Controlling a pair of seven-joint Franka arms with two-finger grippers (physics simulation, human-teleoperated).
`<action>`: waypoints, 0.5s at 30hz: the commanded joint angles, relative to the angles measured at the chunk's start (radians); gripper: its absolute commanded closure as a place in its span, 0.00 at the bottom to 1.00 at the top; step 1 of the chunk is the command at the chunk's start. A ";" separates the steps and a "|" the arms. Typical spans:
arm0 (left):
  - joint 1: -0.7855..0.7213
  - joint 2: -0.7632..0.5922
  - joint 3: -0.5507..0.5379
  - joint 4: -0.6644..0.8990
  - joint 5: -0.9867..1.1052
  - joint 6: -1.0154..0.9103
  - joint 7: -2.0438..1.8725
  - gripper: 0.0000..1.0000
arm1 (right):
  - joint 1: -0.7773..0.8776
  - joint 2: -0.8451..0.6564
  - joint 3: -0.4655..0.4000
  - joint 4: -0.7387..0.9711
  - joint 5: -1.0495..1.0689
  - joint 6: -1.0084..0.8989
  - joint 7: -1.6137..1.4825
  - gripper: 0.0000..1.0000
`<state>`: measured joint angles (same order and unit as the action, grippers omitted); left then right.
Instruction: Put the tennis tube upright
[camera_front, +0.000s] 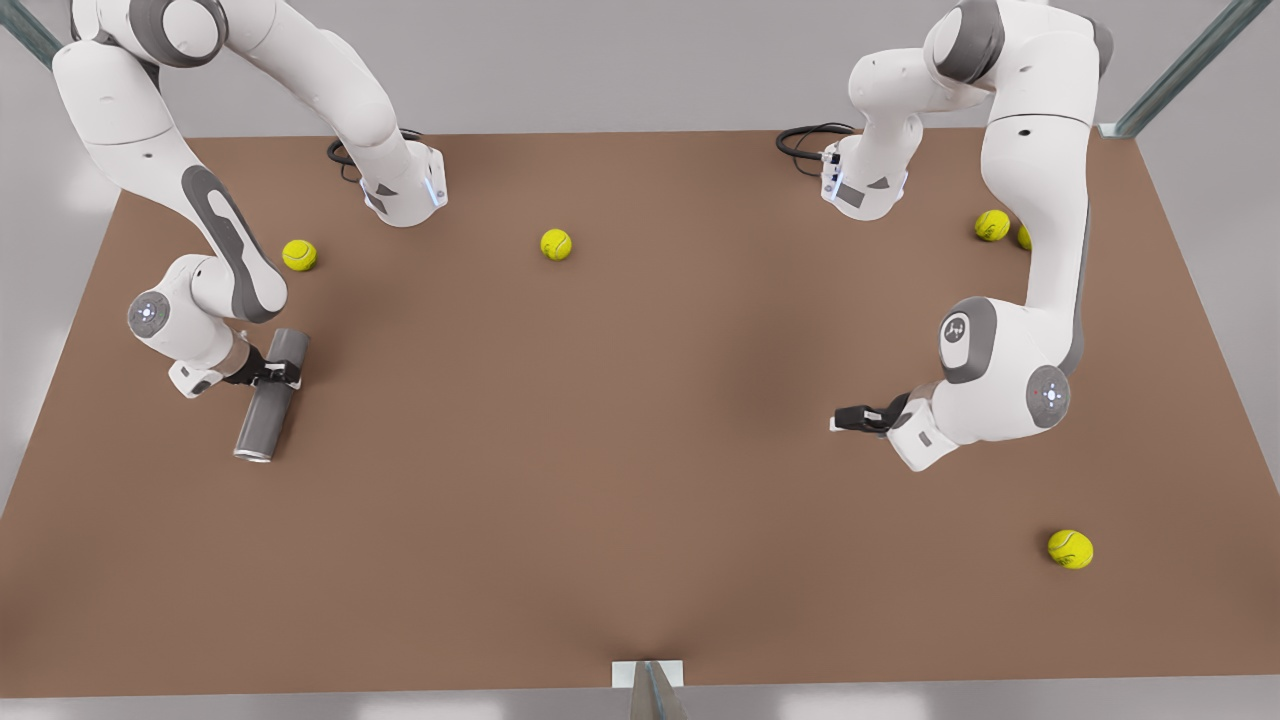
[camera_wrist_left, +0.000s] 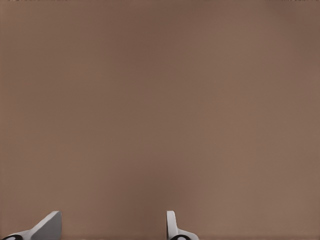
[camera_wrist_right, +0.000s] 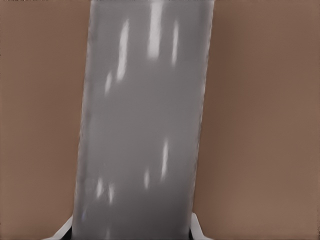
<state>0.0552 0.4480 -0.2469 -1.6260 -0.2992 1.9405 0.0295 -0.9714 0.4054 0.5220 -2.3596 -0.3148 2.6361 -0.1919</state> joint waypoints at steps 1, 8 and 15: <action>0.000 0.000 0.000 0.000 0.000 0.000 0.001 0.01 | 0.000 -0.002 0.000 0.000 -0.004 -0.002 0.002 0.23; 0.002 -0.003 0.000 0.000 0.000 -0.002 0.001 0.01 | 0.008 -0.045 0.036 0.005 -0.004 -0.016 -0.004 0.23; 0.003 0.000 0.000 0.000 0.000 0.002 0.001 0.01 | 0.033 -0.080 0.191 0.046 -0.001 -0.064 0.005 0.23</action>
<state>0.0584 0.4480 -0.2470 -1.6260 -0.2992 1.9420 0.0307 -0.9034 0.3253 0.7177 -2.3041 -0.3010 2.5641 -0.1912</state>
